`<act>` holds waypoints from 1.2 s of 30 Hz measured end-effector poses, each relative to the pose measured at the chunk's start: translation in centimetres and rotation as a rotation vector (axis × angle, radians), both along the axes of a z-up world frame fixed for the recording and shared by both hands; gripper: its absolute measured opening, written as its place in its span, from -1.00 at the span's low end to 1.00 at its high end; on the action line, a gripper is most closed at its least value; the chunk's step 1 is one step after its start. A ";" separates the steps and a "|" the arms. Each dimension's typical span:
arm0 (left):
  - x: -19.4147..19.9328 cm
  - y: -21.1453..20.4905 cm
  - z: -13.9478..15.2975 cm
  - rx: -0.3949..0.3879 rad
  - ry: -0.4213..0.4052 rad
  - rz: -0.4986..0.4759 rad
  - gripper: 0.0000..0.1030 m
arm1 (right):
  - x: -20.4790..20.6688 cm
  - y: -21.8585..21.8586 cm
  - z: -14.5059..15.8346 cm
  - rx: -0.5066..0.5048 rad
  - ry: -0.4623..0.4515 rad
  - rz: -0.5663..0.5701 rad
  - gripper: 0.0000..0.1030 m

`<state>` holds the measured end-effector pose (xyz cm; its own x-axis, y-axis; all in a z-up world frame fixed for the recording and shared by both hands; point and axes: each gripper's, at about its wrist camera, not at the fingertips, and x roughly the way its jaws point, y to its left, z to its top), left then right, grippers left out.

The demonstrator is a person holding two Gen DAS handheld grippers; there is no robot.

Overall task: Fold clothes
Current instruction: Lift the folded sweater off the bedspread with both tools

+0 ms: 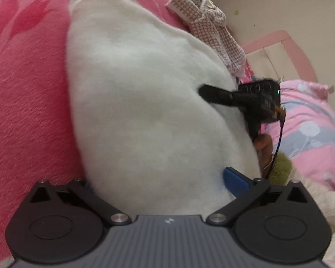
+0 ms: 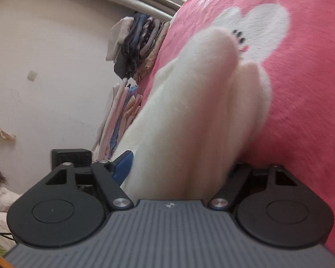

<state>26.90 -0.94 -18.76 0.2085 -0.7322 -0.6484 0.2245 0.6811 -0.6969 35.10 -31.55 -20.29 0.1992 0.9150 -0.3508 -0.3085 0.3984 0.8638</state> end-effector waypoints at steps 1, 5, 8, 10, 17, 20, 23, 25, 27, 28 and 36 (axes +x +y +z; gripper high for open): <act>-0.2 0.1 0.1 0.003 -0.004 0.005 0.99 | -0.2 0.0 0.1 -0.002 -0.004 -0.012 0.39; -0.9 0.2 0.8 0.031 -0.022 0.031 0.84 | -0.8 0.1 0.4 -0.010 -0.020 -0.058 0.17; -1.4 0.1 1.5 0.052 -0.039 0.042 0.71 | -1.7 0.1 1.1 -0.025 -0.045 -0.094 0.10; -1.6 0.2 2.0 0.056 -0.041 0.051 0.64 | -2.3 0.0 1.7 -0.032 -0.063 -0.116 0.07; -2.3 0.1 3.5 0.073 -0.063 0.045 0.54 | -3.8 0.1 4.0 -0.064 -0.112 -0.151 0.05; -2.6 0.2 3.9 0.066 -0.053 0.053 0.53 | -4.2 0.4 4.8 -0.070 -0.116 -0.163 0.05; -3.2 0.4 4.5 0.061 -0.050 0.059 0.52 | -4.7 0.4 5.5 -0.081 -0.120 -0.166 0.05; -3.7 0.4 5.1 0.063 -0.064 0.061 0.52 | -5.1 0.2 5.9 -0.087 -0.123 -0.166 0.05; -4.0 0.5 5.9 0.064 -0.078 0.072 0.51 | -5.3 0.6 6.6 -0.087 -0.129 -0.168 0.05; -4.3 0.8 6.4 0.066 -0.087 0.080 0.51 | -5.5 0.7 7.0 -0.087 -0.133 -0.168 0.05; -7.5 3.9 12.5 0.081 -0.234 0.189 0.46 | -5.2 3.7 12.3 -0.068 -0.219 -0.147 0.05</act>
<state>19.36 3.00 -6.22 0.4866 -0.6140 -0.6215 0.2370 0.7775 -0.5826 29.91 -27.86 -7.98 0.4063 0.8463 -0.3445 -0.4192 0.5076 0.7527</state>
